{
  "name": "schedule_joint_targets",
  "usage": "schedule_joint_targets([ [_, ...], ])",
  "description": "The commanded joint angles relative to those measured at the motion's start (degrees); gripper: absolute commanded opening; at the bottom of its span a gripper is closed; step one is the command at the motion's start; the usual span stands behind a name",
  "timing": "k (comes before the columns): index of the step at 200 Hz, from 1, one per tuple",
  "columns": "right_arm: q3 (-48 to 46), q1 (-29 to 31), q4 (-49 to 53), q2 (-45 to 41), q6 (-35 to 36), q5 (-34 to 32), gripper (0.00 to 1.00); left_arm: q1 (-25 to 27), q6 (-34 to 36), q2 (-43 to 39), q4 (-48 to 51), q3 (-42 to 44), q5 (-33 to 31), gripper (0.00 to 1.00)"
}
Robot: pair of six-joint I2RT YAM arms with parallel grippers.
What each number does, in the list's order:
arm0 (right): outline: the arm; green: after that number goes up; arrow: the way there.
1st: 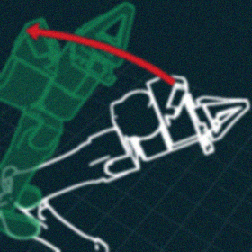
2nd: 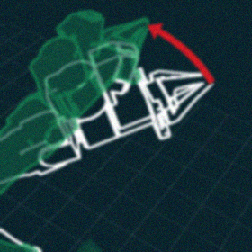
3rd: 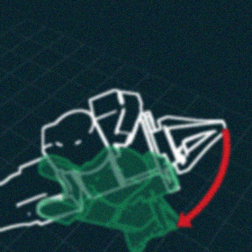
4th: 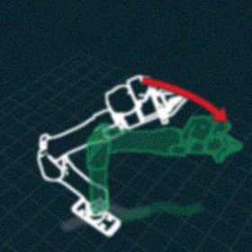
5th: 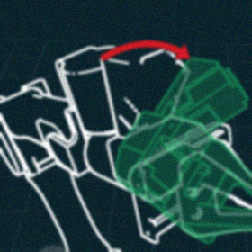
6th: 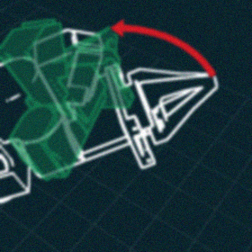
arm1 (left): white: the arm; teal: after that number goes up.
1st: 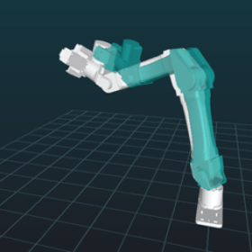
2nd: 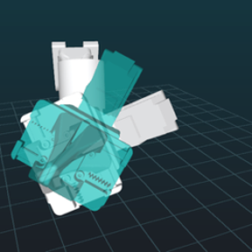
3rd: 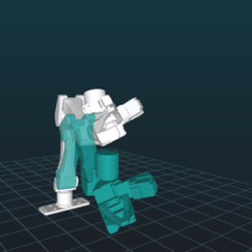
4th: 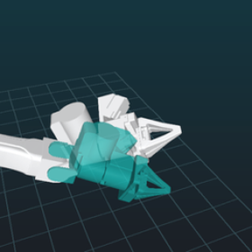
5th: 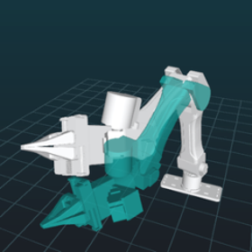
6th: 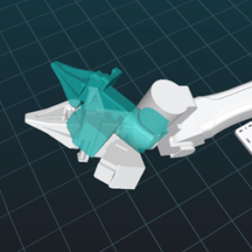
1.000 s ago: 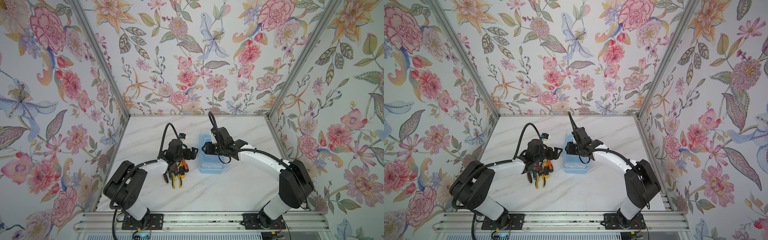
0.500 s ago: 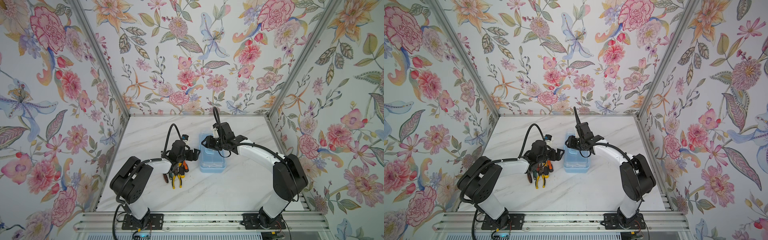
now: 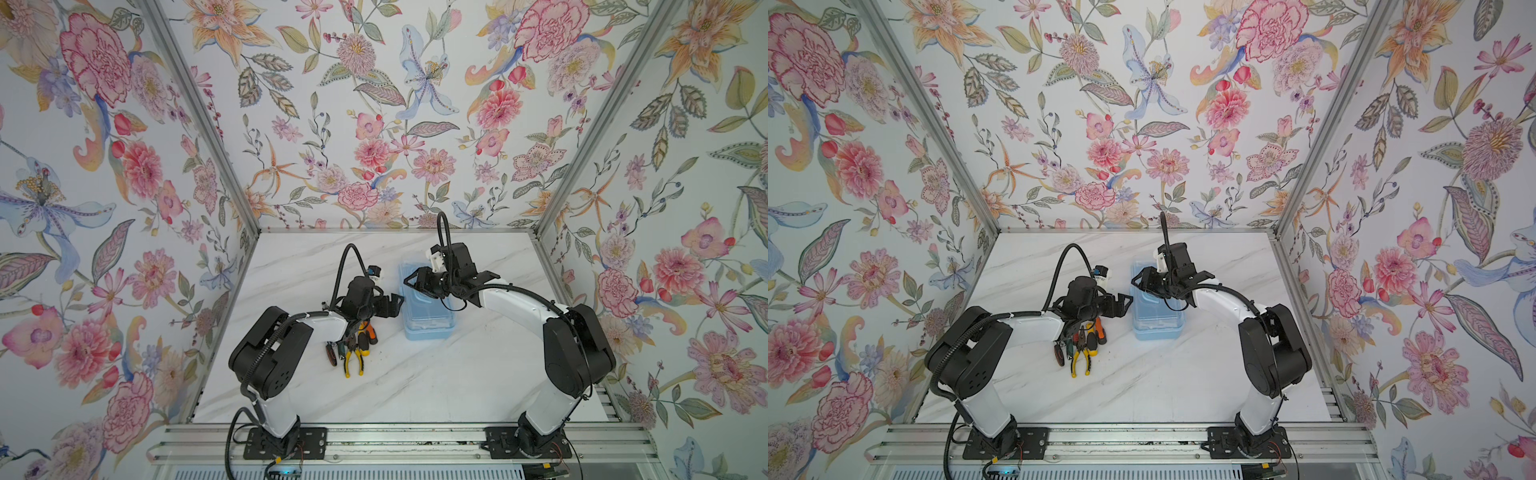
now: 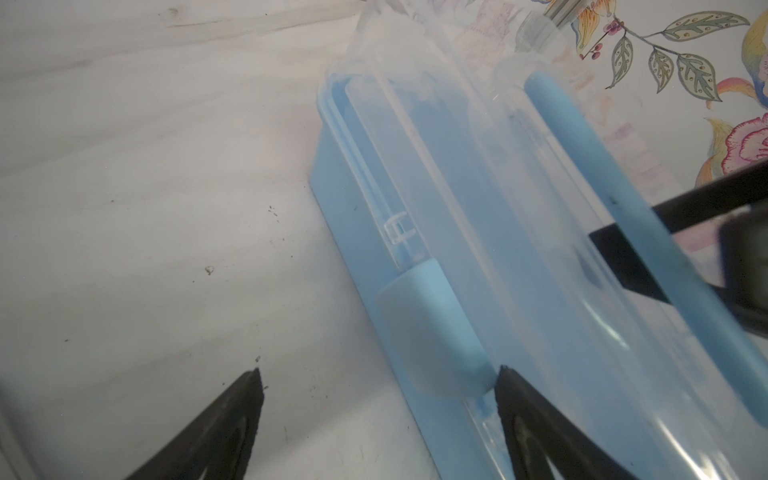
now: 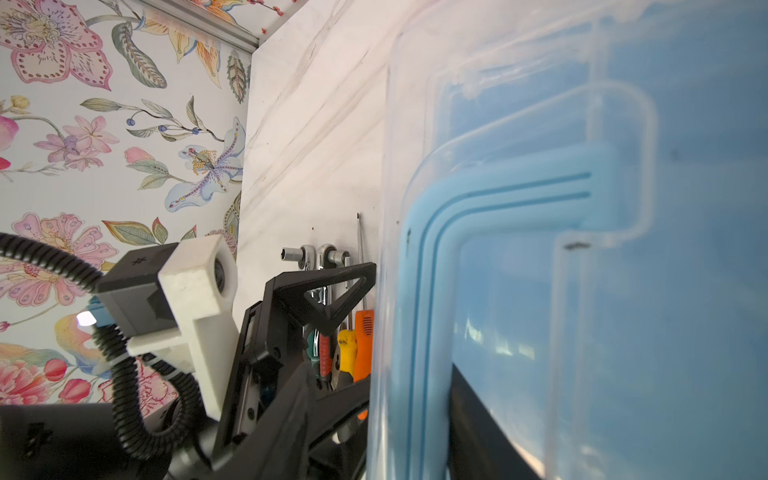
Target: Pack the tool kit
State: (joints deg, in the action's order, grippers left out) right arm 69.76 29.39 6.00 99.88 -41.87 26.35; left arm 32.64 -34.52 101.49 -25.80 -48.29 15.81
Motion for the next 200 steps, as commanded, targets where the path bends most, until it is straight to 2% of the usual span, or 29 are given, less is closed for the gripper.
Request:
schedule_joint_targets([
  [1, -0.70, 1.49, 2.33, 1.21, 1.79, 8.36, 0.47, 1.95, 1.55, 2.23, -0.21, -2.33, 1.75, 0.91],
  [23, -2.72, 0.57, -1.57, 0.48, 1.39, 11.08, 0.43, 1.86, 1.89, 1.35, 0.64, -2.12, 1.30, 0.91],
  [35, -3.67, -0.05, -2.98, -0.10, 1.52, 11.74, 0.34, 1.73, 2.13, 0.45, 1.00, -1.52, 0.93, 0.91],
  [57, -5.04, -1.44, -5.11, -0.95, 1.79, 13.75, 0.24, 1.72, 2.39, -1.56, 1.71, 0.05, 0.61, 0.91],
  [88, -6.85, -3.16, -8.63, -1.71, 1.26, 16.43, 0.19, 1.57, 2.03, -4.06, 1.77, 2.26, 0.58, 0.91],
  [126, -10.05, -5.30, -17.23, -1.97, -2.26, 20.81, 0.00, 0.45, -0.25, -6.08, -0.32, 3.55, 3.89, 0.91],
  [166, -15.56, -8.72, -28.85, -2.65, -8.21, 25.11, 0.00, -1.08, -3.10, -8.06, -2.63, 3.17, 8.67, 0.92],
  [200, -19.36, -11.66, -35.88, -3.56, -11.78, 28.04, 0.00, -2.07, -9.09, -7.24, -9.13, 3.62, 14.42, 0.92],
])
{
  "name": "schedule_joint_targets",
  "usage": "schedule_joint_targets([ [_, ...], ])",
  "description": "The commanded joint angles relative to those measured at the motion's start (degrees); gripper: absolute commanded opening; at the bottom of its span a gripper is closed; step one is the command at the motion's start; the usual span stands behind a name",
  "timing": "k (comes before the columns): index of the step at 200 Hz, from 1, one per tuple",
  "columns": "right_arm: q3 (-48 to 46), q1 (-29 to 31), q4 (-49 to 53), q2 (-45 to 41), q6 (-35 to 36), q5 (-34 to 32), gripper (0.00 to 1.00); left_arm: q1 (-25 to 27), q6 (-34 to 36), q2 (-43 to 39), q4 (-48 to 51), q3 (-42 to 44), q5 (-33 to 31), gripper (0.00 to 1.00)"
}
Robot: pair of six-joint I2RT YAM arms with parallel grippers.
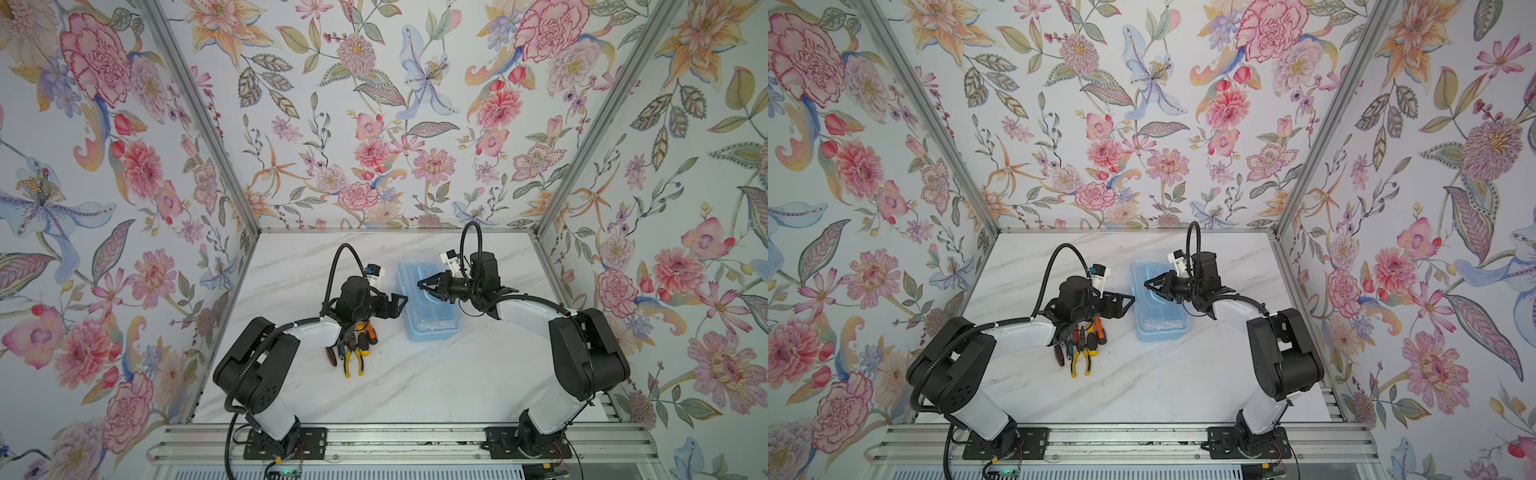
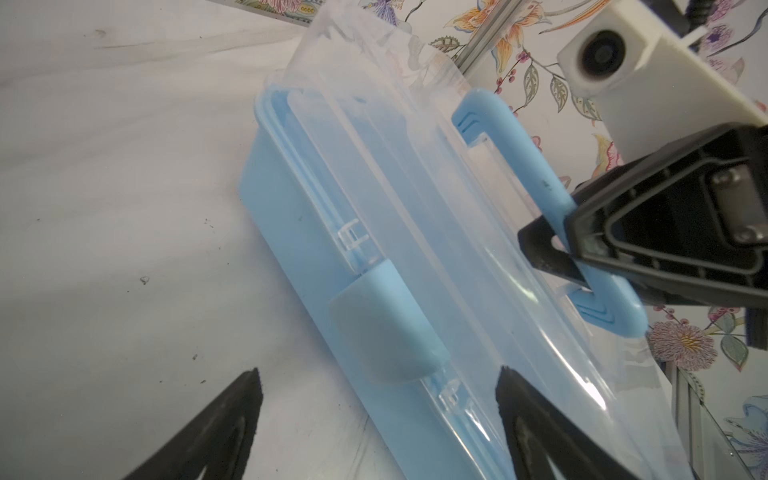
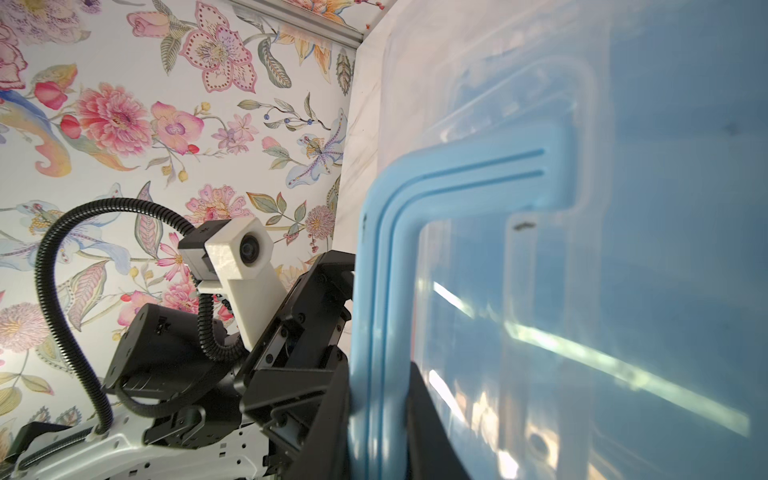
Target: Pack the tool kit
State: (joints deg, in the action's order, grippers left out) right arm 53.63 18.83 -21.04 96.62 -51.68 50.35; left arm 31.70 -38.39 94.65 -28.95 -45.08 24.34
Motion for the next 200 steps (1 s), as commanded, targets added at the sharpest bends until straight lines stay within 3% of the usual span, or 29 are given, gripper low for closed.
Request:
schedule_joint_targets([
  [1, -3.29, -1.18, -8.93, -0.30, -1.99, 4.09, 0.00, -1.17, -5.47, -0.37, -6.23, 0.46, 6.07, 0.92],
  [43, -5.05, -3.35, -11.36, -0.67, -2.63, 6.51, 0.00, -2.94, -16.46, 2.36, -20.72, 5.09, 12.07, 0.92],
  [132, -6.36, -3.98, -12.22, 1.04, -2.46, 6.77, 0.00, -2.80, -29.08, 12.50, -41.97, 7.73, 15.55, 0.90],
  [200, -6.07, -3.10, -11.78, 1.80, -2.07, 5.76, 0.00, -2.24, -34.27, 18.92, -50.81, 6.10, 16.53, 0.88],
])
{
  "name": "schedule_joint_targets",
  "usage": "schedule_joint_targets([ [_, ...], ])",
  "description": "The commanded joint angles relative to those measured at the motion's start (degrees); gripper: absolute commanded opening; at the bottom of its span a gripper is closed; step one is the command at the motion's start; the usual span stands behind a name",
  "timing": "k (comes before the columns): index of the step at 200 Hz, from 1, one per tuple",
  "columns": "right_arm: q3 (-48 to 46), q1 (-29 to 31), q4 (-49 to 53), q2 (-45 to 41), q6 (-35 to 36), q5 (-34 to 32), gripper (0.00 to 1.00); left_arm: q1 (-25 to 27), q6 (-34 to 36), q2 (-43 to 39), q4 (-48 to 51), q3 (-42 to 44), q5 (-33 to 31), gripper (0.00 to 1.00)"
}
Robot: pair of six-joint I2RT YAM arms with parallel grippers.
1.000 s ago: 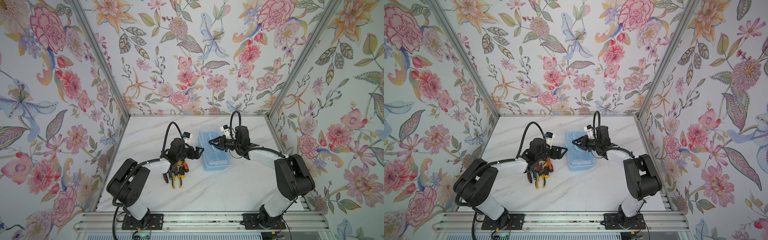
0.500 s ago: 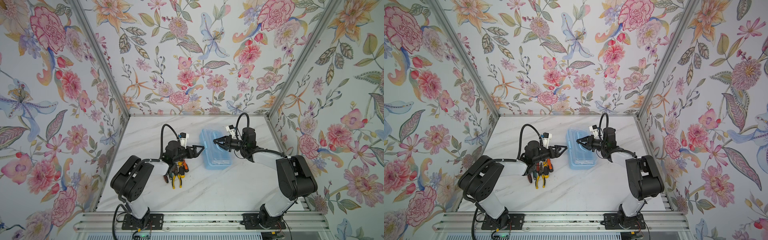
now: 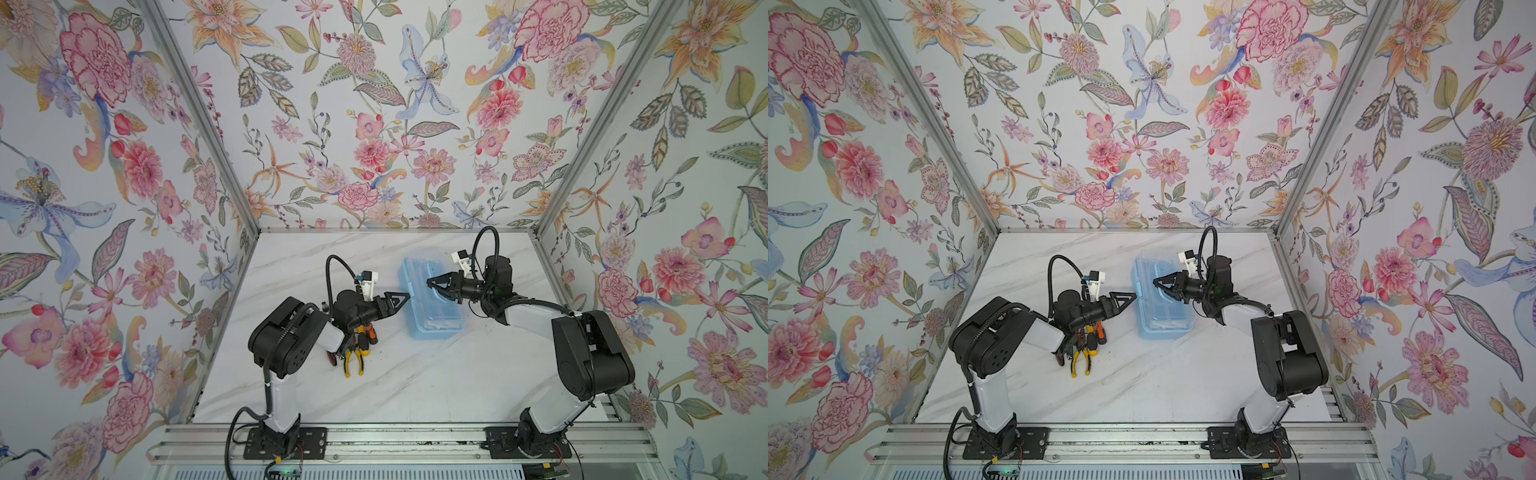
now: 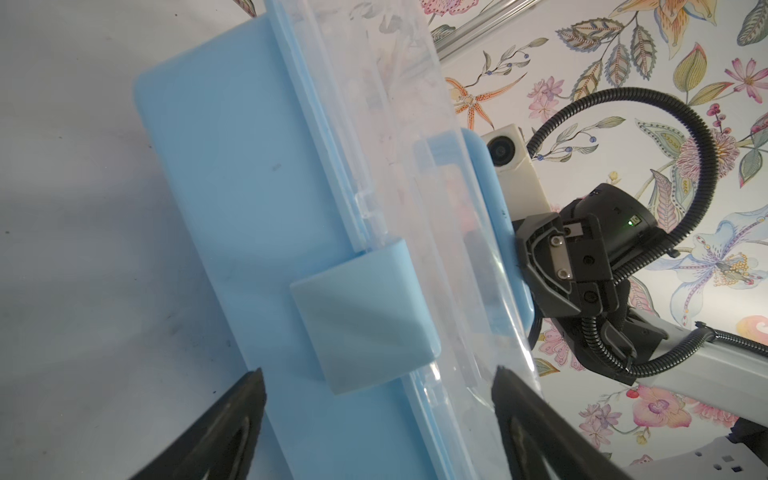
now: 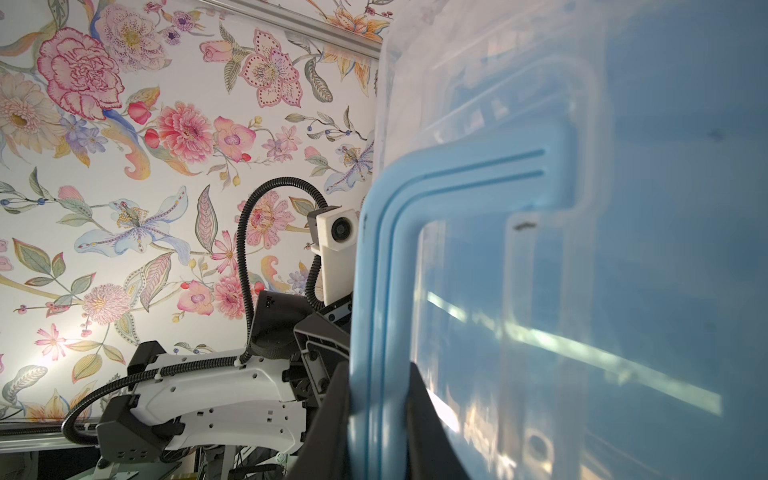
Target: Pack the tool kit
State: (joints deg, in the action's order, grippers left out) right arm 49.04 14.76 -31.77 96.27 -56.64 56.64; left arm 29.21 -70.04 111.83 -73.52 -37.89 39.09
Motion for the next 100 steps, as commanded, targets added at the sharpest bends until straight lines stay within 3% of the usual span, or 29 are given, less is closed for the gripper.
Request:
schedule_joint_targets([
  [1, -1.44, 1.01, -1.03, 2.12, 2.87, -0.55, 0.00, 0.33, -2.63, 1.73, -6.27, -1.16, 1.73, 0.88],
  [78, -1.43, 3.36, -0.62, 3.16, 3.22, -2.47, 0.00, 2.21, -7.83, 5.80, -13.54, -3.80, 2.57, 0.87],
  [100, 0.66, 4.43, 9.85, 2.88, 9.05, -7.83, 0.00, 1.86, -10.01, 5.58, -17.12, -2.75, 2.82, 0.87],
])
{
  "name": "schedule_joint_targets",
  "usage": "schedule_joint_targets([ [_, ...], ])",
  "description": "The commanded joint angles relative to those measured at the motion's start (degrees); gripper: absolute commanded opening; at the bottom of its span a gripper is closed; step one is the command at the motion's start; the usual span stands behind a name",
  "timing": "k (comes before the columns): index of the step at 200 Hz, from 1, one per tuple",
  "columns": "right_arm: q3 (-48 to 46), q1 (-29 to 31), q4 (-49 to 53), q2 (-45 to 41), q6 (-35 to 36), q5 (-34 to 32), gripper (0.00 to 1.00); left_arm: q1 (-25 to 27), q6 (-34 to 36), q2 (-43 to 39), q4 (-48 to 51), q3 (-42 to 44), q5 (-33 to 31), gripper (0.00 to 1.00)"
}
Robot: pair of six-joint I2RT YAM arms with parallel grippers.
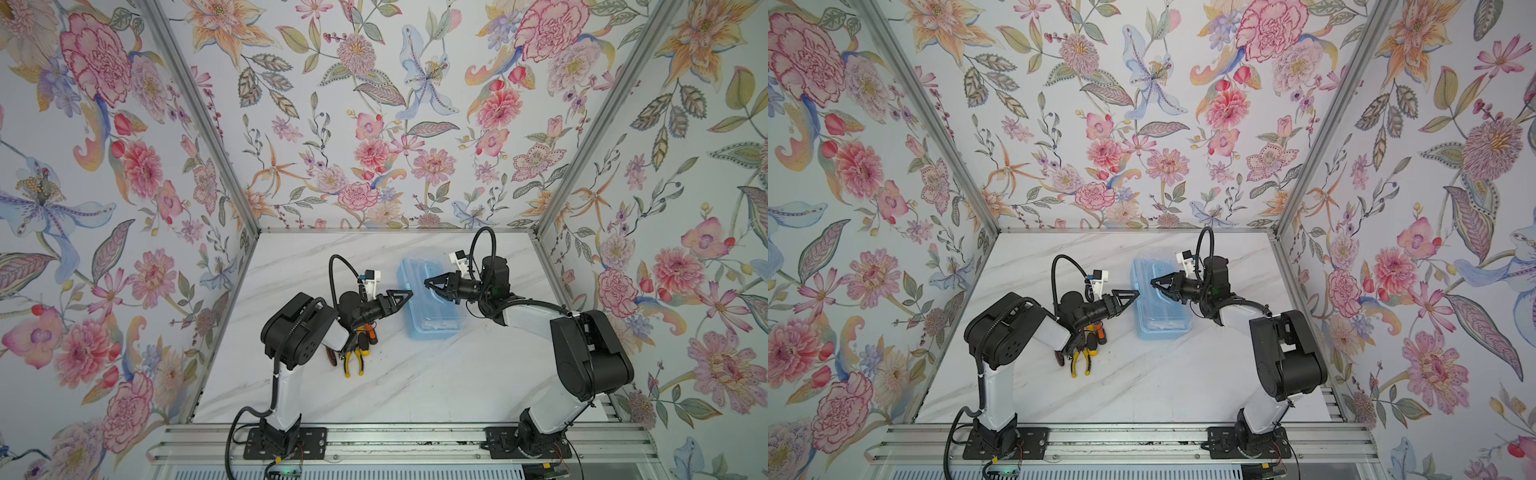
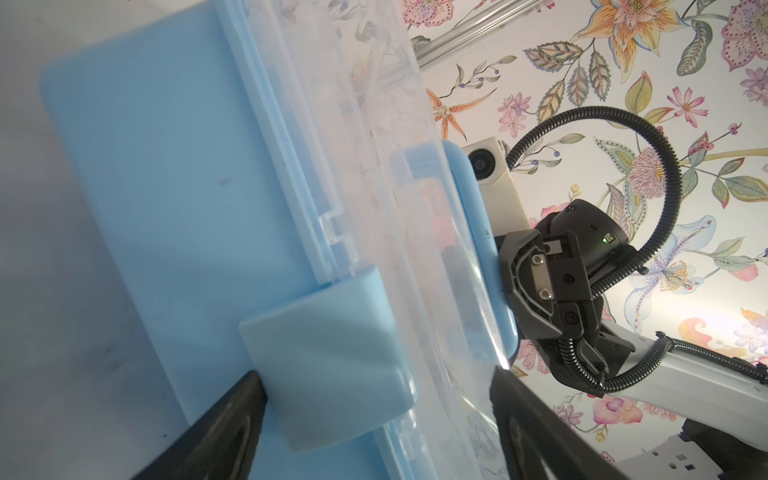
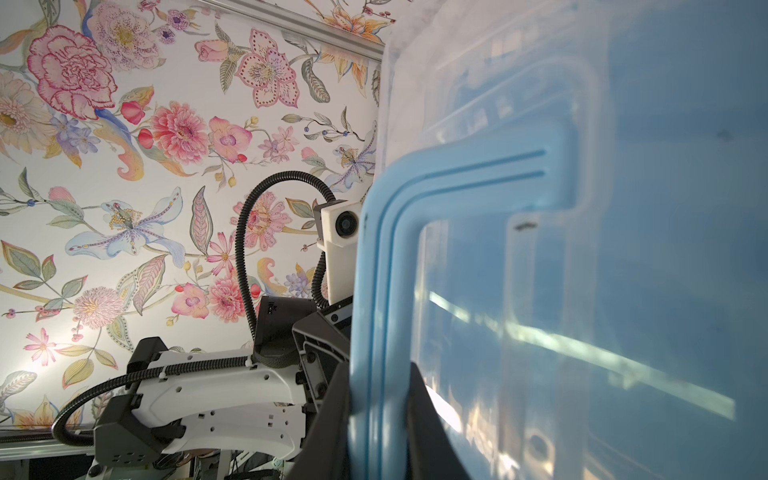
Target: Pack the tool kit
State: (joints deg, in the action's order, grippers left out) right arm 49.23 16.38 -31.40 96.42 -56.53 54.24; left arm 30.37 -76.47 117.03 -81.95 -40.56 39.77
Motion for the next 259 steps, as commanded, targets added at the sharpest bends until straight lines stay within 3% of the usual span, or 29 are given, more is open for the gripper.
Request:
schedule_joint_targets([
  [1, 0.62, 2.93, 10.29, 2.63, 9.40, -5.88, 0.00, 0.64, -3.77, 0.34, -8.81, -0.02, 2.11, 0.87],
  [35, 5.53, 5.42, 28.95, 3.19, 19.41, -21.31, 0.00, -1.55, -12.37, 0.62, -20.88, 2.13, 2.75, 0.87],
  [76, 5.09, 5.46, 28.32, 6.57, 19.09, -24.97, 0.00, -2.46, -10.73, -3.41, -20.79, 3.85, 2.93, 0.87],
  [132, 1.21, 2.78, 18.20, 9.97, 15.26, -18.46, 0.00, -3.30, -10.96, -6.42, -20.80, 4.15, 3.40, 0.87],
  [185, -3.36, -0.11, 4.53, 11.75, 10.08, -9.07, 0.00, -3.74, -9.68, -2.24, -17.59, 3.83, 3.65, 0.85],
  [259, -2.59, 0.14, 4.50, 11.42, 12.35, -5.47, 0.00, -3.65, -8.98, 1.54, -16.89, 2.46, 2.86, 0.85],
])
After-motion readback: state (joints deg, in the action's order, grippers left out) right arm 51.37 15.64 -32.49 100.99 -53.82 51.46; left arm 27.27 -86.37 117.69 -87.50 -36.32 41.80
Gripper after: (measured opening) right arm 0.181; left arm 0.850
